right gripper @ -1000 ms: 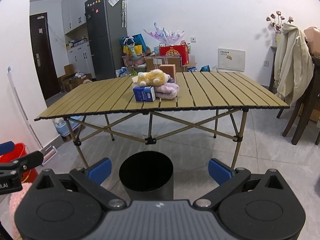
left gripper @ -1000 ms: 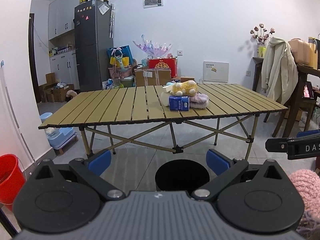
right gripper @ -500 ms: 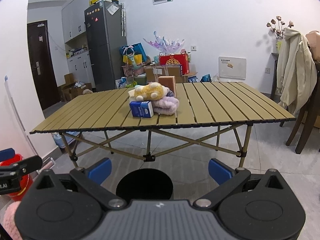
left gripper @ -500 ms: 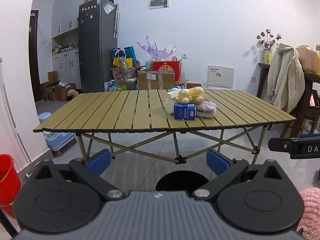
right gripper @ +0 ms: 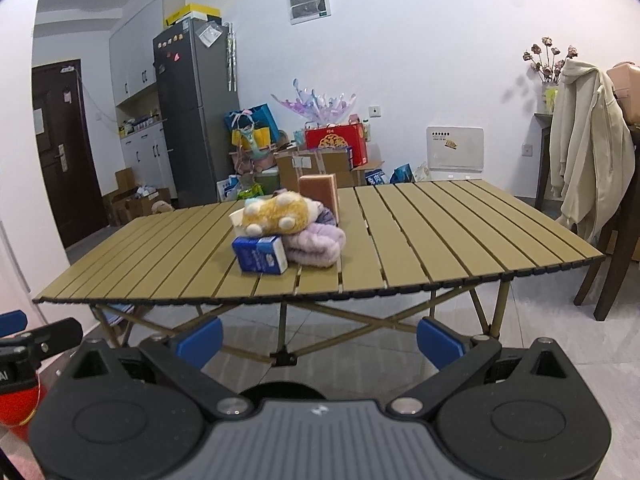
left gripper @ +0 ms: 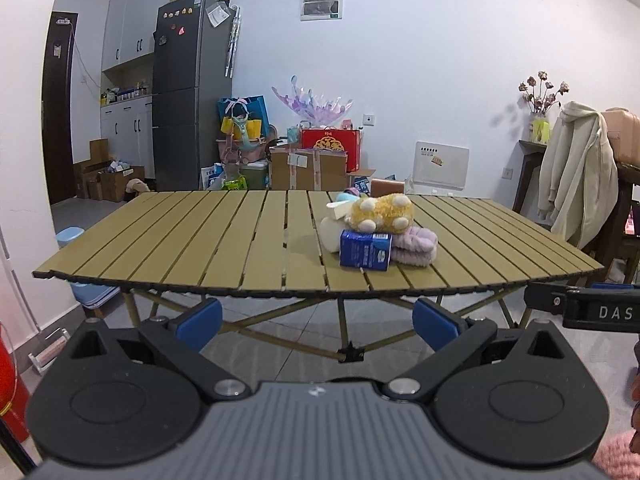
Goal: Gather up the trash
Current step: 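Move both tools toward the blue carton and yellow plush on the table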
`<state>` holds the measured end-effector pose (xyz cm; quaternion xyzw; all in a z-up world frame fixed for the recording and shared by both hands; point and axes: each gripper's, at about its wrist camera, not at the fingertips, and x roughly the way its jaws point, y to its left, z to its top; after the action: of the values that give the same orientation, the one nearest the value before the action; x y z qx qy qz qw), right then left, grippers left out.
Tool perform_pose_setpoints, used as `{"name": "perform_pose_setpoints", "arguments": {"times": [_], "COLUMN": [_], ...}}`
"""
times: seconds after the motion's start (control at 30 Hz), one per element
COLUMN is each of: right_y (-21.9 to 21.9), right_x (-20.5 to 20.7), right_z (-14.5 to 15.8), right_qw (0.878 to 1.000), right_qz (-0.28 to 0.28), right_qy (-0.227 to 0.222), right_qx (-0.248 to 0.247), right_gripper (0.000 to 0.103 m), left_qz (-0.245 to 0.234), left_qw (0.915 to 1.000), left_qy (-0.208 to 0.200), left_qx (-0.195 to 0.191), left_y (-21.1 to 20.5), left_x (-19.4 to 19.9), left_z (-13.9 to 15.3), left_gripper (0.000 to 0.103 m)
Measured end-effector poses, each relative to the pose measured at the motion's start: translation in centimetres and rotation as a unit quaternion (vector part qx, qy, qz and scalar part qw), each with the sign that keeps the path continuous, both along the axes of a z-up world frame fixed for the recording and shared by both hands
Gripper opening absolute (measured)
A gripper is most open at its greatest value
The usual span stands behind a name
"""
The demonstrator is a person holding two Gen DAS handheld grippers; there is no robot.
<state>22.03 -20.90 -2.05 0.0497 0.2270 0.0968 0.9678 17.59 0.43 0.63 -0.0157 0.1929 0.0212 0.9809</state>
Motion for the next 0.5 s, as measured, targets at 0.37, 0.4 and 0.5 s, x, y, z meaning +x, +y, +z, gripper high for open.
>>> {"name": "perform_pose_setpoints", "arguments": {"times": [0.37,0.4,0.5], "right_y": [-0.4,-0.4,-0.4], "right_x": [5.9,6.5,8.2], "right_z": [-0.4,-0.5,-0.8], "right_qw": [0.999,0.999,0.998], "right_qz": [-0.025,-0.029,-0.035], "right_qy": [-0.034,-0.038,-0.045], "right_qx": [0.006,0.006,0.006], "right_gripper": [0.103,0.103,0.103], "left_qz": [0.003,0.004,0.005], "left_qw": [0.9999,0.9999,0.9999], "left_qy": [-0.011,-0.012,-0.014], "left_qx": [-0.001,-0.002,-0.005], "left_y": [-0.6,-0.6,-0.7], "left_x": [5.6,6.2,7.8], "left_z": [-0.5,-0.6,-0.7], "left_gripper": [0.103,0.103,0.103]}}
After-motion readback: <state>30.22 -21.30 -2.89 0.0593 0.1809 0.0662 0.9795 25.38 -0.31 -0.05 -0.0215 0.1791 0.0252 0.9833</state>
